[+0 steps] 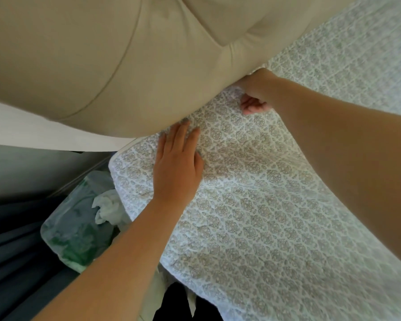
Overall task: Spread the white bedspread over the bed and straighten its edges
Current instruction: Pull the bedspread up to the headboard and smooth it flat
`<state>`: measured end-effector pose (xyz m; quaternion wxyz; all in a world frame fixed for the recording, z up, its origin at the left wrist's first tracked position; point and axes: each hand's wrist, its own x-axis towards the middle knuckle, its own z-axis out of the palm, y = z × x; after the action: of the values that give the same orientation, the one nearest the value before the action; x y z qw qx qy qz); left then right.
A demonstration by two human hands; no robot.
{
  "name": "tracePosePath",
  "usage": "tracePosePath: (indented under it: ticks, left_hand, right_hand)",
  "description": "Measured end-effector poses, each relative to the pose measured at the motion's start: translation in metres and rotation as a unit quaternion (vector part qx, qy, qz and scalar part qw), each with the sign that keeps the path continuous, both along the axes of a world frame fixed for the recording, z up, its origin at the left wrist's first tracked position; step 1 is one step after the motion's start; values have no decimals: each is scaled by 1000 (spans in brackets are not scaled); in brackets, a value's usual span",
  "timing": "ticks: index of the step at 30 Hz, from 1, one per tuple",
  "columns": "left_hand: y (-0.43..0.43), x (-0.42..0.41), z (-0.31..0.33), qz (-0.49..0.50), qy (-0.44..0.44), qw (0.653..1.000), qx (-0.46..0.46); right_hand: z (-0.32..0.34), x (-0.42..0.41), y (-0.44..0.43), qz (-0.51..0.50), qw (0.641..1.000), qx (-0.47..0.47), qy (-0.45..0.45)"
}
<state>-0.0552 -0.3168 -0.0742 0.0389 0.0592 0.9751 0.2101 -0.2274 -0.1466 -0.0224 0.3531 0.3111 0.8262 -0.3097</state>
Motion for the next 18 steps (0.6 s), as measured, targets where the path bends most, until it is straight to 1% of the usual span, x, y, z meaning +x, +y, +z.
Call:
tracePosePath:
  ticks: [3,5,8,10,12,15,16,17,18]
  left_hand:
    - [0,0,-1,3,1,1000,0]
    - [0,0,-1,2,-2,1000,0]
    - [0,-1,-1,-3,-4,1000,-1]
    - [-2,-3,1,-1,-2,1000,5]
    - [-4,-5,1,-2,-3,1000,2]
    - [-6,-6,0,-25,-13,999,-31]
    - [-8,-5,-1,-31,-23,998,-42]
    - [-10,-3,-1,-32,-32,997,-56]
    - [-13,0,-1,-32,-39,996,-75]
  right_hand:
    - [-1,-5,-4,5,999,-14,-33]
    - [0,-4,-4,-19,999,-44,-22]
    - [-5,0,-2,-75,993,-82,49]
    - [-9,4,-4,-146,972,-138,120]
    - [-13,7,-7,-173,955,-169,170]
    - [-9,9,-9,-128,964,-165,167]
    - [-7,11,-8,-86,971,-138,174]
    - [-6,16,-5,-17,977,-80,198]
    - [-7,26,1,65,971,0,231]
